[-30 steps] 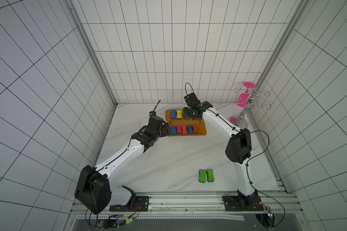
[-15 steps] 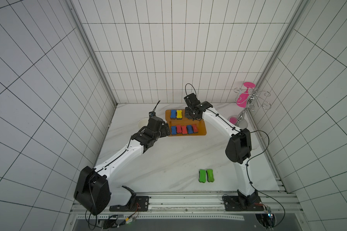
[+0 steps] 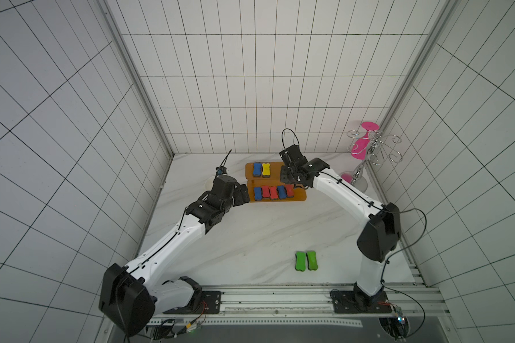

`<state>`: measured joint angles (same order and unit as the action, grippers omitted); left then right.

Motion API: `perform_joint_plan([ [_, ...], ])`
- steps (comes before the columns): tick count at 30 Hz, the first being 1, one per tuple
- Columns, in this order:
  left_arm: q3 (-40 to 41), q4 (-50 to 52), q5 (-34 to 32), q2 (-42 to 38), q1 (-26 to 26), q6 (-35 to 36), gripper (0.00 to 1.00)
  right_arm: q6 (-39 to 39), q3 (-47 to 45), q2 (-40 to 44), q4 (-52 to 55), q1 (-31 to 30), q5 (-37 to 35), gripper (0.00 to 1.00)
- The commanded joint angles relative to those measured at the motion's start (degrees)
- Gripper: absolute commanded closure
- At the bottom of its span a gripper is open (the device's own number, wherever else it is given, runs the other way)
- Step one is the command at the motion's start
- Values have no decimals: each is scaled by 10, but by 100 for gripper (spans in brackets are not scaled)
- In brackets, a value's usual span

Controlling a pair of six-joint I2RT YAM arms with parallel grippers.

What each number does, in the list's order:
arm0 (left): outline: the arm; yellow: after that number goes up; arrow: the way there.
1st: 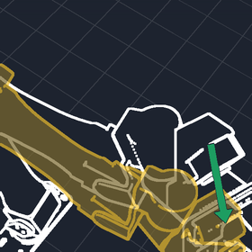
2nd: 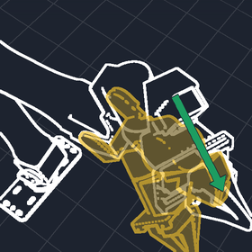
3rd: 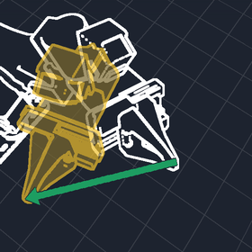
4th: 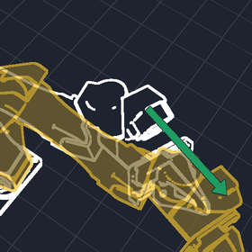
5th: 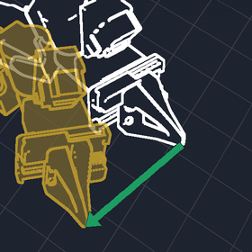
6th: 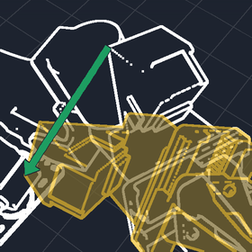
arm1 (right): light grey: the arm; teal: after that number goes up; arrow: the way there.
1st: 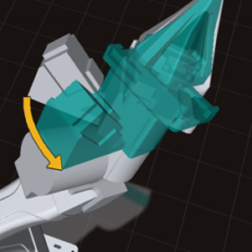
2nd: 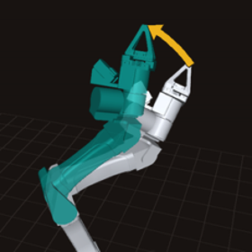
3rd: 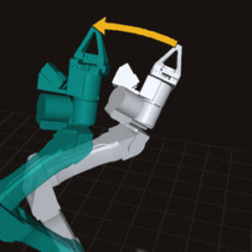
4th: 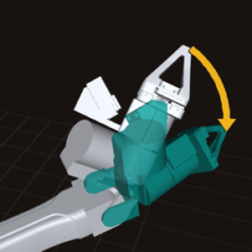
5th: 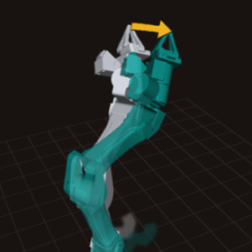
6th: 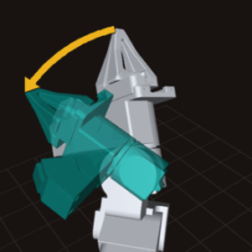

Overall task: Remove the whiteboard erasers from the shelf
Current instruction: Place the whiteboard eraser at the center of the board.

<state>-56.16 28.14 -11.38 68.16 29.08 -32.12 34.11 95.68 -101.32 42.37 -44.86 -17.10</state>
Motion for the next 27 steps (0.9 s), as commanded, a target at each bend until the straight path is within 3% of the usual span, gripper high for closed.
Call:
perform_joint_plan([
  [1, 27, 14, 9, -34, -3, 9, 6, 94, -149, 88, -33, -74, -28, 78],
  [4, 45, 11, 4, -59, -4, 17, 6, 186, -268, 136, -61, -144, -27, 78],
  [9, 52, 17, 5, -75, -8, 24, 6, 288, -362, 143, -86, -237, -30, 78],
  [20, 69, 11, 15, -89, -6, 28, 6, 366, -411, 81, -114, -251, 54, 75],
  [27, 75, 7, 11, -97, -6, 29, 5, 404, -453, 98, -104, -267, 58, 74],
])
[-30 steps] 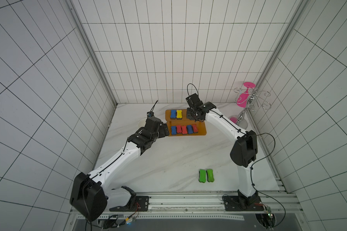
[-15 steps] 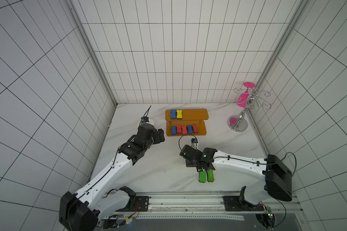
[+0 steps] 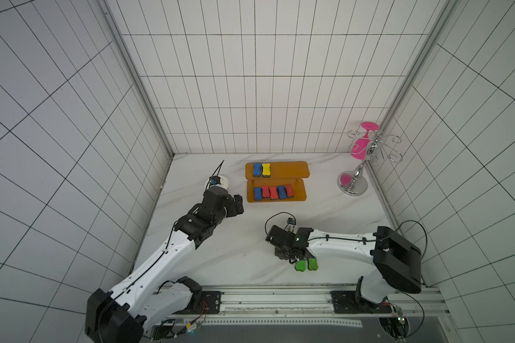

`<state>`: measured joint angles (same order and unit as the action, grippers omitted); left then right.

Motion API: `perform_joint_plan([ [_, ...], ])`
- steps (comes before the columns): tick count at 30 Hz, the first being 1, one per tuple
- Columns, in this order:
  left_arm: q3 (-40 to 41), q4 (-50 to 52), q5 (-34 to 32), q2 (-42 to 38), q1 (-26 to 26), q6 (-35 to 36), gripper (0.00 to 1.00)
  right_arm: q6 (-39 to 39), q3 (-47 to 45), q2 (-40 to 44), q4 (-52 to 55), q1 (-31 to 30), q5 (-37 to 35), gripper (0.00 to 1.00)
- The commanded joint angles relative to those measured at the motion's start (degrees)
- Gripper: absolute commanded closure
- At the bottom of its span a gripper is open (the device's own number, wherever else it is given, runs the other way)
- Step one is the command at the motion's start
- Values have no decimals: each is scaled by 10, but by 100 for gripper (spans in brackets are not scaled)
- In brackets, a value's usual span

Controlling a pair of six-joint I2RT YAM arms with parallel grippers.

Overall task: Remove the whiteboard erasers from the shelf
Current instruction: Place the whiteboard eraser at the center of the board.

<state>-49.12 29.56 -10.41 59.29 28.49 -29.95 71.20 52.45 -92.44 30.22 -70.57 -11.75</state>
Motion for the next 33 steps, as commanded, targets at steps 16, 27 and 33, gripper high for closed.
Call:
perform_joint_plan([
  [16, 6, -7, -5, -7, -1, 7, 5, 61, -60, 53, 52, -34, -15, 70],
  [27, 6, -7, -11, -6, 0, 6, 5, 45, -59, 60, 51, -34, -25, 60],
  [33, 5, -7, -14, -7, 0, 3, 5, 30, -45, 69, 65, -35, -41, 59],
])
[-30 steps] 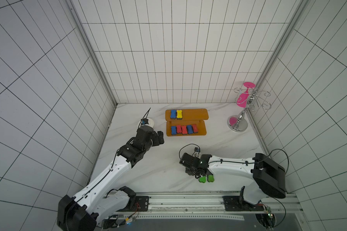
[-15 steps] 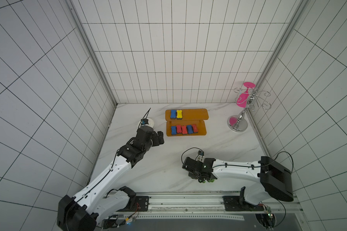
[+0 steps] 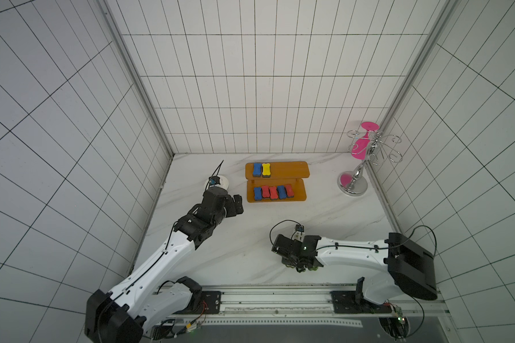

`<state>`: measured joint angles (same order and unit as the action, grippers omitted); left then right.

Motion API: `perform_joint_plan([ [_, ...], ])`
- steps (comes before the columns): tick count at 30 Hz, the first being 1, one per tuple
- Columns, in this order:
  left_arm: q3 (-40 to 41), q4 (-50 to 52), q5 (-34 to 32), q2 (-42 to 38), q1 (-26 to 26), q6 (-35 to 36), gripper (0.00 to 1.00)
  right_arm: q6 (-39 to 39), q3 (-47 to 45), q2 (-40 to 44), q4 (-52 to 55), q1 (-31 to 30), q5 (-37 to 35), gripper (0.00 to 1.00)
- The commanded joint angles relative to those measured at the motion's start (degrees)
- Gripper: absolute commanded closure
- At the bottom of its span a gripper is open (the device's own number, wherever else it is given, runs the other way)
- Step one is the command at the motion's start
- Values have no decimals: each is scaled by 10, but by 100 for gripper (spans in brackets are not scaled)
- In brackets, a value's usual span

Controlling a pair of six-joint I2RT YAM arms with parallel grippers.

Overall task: Remove the whiteboard erasers from the shelf
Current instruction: Place the whiteboard eraser at the center of the board, then pick up the whiteboard eraser from the shelf.

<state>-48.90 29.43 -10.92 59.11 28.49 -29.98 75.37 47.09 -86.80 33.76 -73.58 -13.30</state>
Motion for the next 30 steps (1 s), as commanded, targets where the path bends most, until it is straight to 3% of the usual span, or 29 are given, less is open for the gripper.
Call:
perform_joint_plan([
  [1, 3, -6, -9, -5, 0, 3, 5, -16, 14, 18, 38, -6, -31, 59],
  [11, -21, -10, -6, 13, -1, -9, 5, -64, 39, 54, 62, -8, -80, 56],
  [15, -26, -16, -4, 24, -2, -18, 5, -124, 51, 73, 55, 1, -101, 57],
  [21, -62, -21, 12, 63, -16, -25, 6, -284, 104, 82, -5, 108, -73, 61],
  [24, -85, -22, 10, 85, -21, -21, 7, -356, 174, 63, -8, 179, -60, 61],
  [30, -108, -29, -13, 120, -20, -21, 7, -452, 386, -71, -1, 280, -18, 58],
])
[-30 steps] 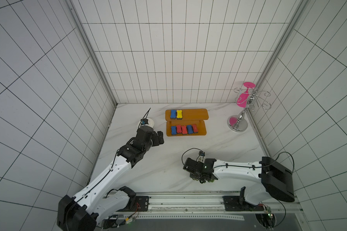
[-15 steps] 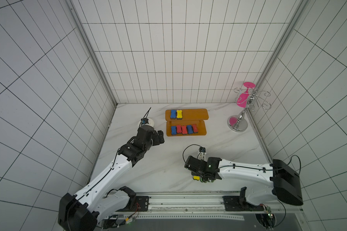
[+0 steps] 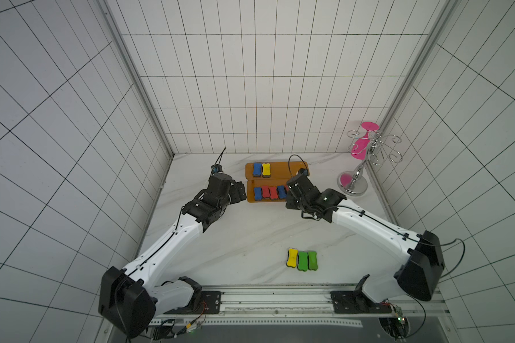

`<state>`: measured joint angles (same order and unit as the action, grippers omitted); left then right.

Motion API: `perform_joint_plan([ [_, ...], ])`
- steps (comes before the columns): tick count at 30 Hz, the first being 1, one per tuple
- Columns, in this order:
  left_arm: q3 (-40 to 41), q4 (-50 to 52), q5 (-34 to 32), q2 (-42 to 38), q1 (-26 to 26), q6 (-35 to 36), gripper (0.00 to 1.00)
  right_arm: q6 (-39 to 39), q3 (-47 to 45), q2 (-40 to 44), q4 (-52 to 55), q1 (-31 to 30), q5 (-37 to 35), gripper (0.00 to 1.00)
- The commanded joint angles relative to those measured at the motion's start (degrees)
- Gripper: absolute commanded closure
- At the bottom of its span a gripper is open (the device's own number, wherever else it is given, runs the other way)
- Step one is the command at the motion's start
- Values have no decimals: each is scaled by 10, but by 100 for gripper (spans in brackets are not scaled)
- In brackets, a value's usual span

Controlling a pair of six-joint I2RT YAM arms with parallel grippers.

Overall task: Remove the whiteboard erasers from the shelf
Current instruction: Pick up the whiteboard eraser from the shelf.

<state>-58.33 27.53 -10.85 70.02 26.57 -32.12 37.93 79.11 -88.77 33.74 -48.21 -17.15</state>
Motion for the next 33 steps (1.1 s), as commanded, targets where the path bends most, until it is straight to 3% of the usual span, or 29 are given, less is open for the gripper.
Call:
perform_joint_plan([
  [1, -14, -13, -20, 15, -1, -1, 7, -90, 103, -79, 0, 35, 22, 57],
  [7, 3, -24, -46, 28, -4, 0, 8, -121, 305, -230, 22, 72, 58, 48],
  [12, 14, -24, -47, 23, -6, 3, 7, -149, 403, -313, 26, 76, 76, 40],
  [20, 22, -26, -53, 17, -6, 9, 7, -167, 456, -373, 20, 76, 95, 37],
  [33, 22, -24, -48, 23, -7, 8, 7, -166, 460, -401, 20, 73, 112, 37],
])
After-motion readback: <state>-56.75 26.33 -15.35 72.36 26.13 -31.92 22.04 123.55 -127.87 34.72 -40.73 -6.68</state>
